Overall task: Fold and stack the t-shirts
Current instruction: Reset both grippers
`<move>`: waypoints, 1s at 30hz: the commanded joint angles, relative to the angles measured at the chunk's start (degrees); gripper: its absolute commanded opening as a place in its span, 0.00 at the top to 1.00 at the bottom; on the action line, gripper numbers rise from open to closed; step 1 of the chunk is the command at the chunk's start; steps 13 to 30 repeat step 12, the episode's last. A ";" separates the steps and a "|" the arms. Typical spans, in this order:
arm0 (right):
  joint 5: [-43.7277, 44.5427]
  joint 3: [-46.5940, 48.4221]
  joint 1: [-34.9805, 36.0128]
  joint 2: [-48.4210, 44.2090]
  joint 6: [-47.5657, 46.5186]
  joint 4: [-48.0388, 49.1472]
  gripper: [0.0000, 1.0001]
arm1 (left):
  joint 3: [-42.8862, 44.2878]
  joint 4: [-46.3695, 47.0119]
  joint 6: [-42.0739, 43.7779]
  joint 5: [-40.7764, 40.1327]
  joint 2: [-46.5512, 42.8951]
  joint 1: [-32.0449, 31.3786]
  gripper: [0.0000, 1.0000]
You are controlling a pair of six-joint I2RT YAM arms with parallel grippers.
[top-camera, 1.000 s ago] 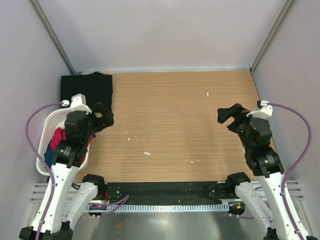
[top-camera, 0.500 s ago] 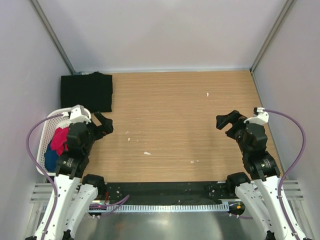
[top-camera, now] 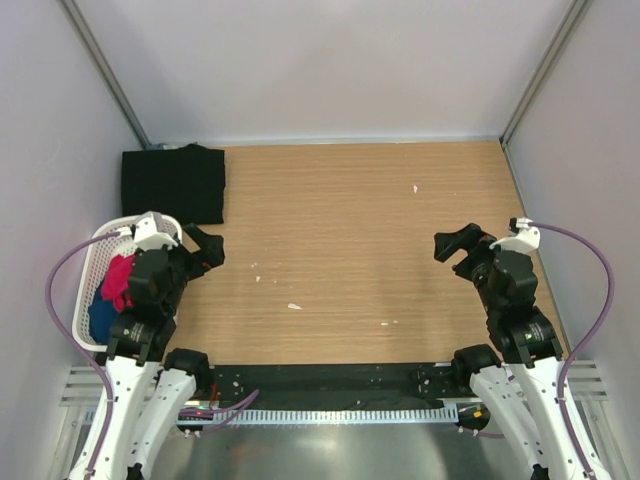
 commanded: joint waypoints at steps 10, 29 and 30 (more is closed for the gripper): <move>-0.13 1.40 -0.10 -0.62 -2.10 0.81 0.00 | 0.10 1.99 0.04 -0.13 -1.53 0.24 0.00; -0.04 1.84 -0.10 -0.45 -1.58 0.45 0.00 | 0.10 1.73 0.04 -0.13 -1.53 0.15 0.00; -0.04 1.84 -0.10 -0.45 -1.58 0.45 0.00 | 0.10 1.73 0.04 -0.13 -1.53 0.15 0.00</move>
